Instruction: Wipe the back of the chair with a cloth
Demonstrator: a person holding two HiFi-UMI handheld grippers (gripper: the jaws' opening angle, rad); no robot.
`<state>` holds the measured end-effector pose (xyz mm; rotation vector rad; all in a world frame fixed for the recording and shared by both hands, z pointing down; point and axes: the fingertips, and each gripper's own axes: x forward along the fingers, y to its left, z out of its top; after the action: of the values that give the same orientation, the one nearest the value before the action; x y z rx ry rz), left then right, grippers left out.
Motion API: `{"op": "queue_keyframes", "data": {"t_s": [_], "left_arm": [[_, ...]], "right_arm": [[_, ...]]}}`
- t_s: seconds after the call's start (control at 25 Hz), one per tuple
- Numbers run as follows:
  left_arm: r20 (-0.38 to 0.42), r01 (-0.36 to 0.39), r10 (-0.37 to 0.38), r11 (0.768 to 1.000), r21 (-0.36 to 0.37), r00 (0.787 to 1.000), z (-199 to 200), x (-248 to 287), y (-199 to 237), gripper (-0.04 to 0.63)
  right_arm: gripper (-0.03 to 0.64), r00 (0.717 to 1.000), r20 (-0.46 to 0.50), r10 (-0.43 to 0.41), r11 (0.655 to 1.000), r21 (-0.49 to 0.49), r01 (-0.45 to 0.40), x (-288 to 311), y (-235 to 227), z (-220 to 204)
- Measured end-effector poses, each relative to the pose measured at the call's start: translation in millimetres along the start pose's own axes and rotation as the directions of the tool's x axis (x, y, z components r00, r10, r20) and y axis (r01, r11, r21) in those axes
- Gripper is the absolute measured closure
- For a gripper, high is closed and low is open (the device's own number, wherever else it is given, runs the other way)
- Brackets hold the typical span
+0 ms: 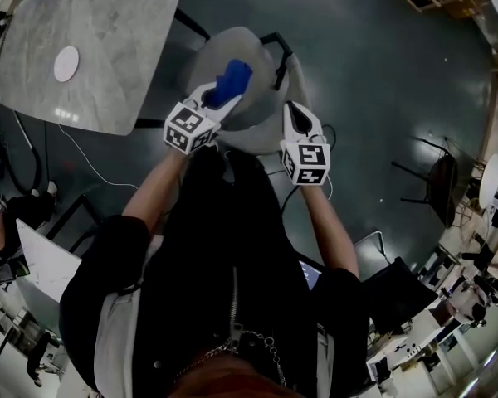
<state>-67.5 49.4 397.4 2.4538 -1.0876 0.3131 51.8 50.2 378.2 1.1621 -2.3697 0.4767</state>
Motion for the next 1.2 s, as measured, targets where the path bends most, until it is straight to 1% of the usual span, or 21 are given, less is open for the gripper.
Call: {"op": "queue_keyframes", "data": {"t_s": [0.12, 0.24, 0.4, 0.56, 0.8, 0.92, 1.08, 1.2], "left_arm": [[-0.026, 0.039, -0.038, 0.999, 0.033, 0.999, 3, 39, -6, 0.468], [-0.091, 0.099, -0.095, 0.994, 0.046, 0.991, -14, 76, -12, 0.468], [-0.171, 0.21, -0.191, 0.973, 0.098, 0.967, -41, 112, -26, 0.468], [-0.25, 0.288, -0.25, 0.949, 0.131, 0.936, -64, 147, -40, 0.468], [-0.305, 0.359, -0.314, 0.928, 0.101, 0.899, -95, 198, -61, 0.468], [-0.333, 0.4, -0.353, 0.913, 0.082, 0.874, -112, 217, -76, 0.468], [-0.381, 0.448, -0.394, 0.892, 0.061, 0.836, -134, 229, -97, 0.469], [-0.391, 0.483, -0.427, 0.874, 0.052, 0.815, -143, 231, -110, 0.471]], "right_arm": [[0.614, 1.0, -0.031, -0.001, 1.0, 0.013, 0.001, 6, -30, -7], [0.614, 0.997, -0.069, -0.019, 0.999, 0.043, 0.022, 8, -54, -22], [0.614, 0.993, -0.102, -0.064, 0.995, 0.072, 0.071, 8, -71, -41], [0.614, 0.989, -0.099, -0.109, 0.987, 0.105, 0.119, -1, -83, -43], [0.614, 0.977, -0.125, -0.171, 0.972, 0.143, 0.188, -20, -98, -60], [0.614, 0.969, -0.146, -0.2, 0.963, 0.151, 0.222, -30, -105, -71], [0.614, 0.958, -0.172, -0.23, 0.952, 0.164, 0.258, -47, -114, -81], [0.614, 0.953, -0.188, -0.236, 0.95, 0.163, 0.267, -52, -118, -88]]}}
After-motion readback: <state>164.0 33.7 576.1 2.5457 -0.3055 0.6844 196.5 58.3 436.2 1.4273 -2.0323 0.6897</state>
